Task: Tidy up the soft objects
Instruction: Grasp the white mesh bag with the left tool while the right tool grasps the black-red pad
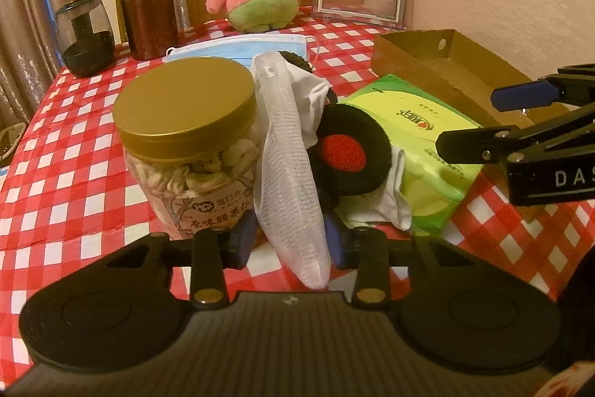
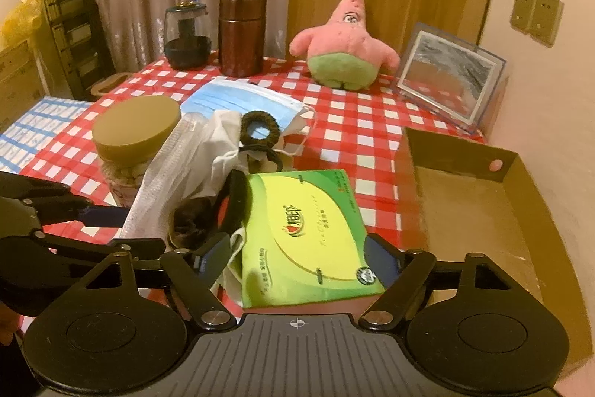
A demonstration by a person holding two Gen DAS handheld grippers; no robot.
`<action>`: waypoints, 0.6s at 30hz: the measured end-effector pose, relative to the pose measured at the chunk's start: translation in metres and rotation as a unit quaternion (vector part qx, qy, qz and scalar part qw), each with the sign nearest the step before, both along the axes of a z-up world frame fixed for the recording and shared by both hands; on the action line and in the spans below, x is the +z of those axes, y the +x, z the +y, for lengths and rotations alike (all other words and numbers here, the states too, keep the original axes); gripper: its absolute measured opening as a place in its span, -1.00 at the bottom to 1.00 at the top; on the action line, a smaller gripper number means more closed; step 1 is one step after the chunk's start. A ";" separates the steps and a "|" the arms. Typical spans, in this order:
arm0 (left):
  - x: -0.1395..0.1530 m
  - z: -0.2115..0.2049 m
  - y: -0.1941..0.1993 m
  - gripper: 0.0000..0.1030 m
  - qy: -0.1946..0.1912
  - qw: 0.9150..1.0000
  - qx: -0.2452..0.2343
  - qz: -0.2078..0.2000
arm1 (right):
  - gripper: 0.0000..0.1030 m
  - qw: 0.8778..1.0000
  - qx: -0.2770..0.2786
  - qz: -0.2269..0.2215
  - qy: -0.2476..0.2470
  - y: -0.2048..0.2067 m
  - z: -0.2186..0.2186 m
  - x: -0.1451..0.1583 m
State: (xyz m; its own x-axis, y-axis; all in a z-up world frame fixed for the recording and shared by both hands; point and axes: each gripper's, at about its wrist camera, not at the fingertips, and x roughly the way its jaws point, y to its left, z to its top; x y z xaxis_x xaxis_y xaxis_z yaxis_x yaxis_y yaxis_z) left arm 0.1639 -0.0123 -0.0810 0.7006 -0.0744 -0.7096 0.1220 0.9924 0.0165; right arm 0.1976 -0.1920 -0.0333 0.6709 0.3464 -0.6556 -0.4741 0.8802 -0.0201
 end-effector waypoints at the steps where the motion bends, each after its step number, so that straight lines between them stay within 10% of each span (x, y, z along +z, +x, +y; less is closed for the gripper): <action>1: 0.000 0.001 0.000 -0.39 0.000 1.000 0.001 -0.001 | 0.42 1.000 0.003 0.001 0.000 0.001 0.002 -0.001; 8: 0.008 0.009 -0.009 -0.90 -0.008 1.000 0.002 -0.019 | 0.22 0.999 0.032 0.001 -0.005 0.012 0.026 -0.005; 18: 0.019 0.026 -0.024 -0.98 -0.050 0.998 0.014 -0.027 | -0.22 0.998 0.057 0.007 -0.036 0.030 0.062 -0.022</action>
State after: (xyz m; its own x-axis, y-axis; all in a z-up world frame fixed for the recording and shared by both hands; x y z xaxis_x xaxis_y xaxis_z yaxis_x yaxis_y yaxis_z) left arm 0.1399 0.0141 -0.0625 0.7403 -0.1221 -0.6611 0.0950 0.9925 -0.0769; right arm 0.2272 -0.1299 -0.0554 0.6203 0.3728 -0.6901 -0.5725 0.8166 -0.0734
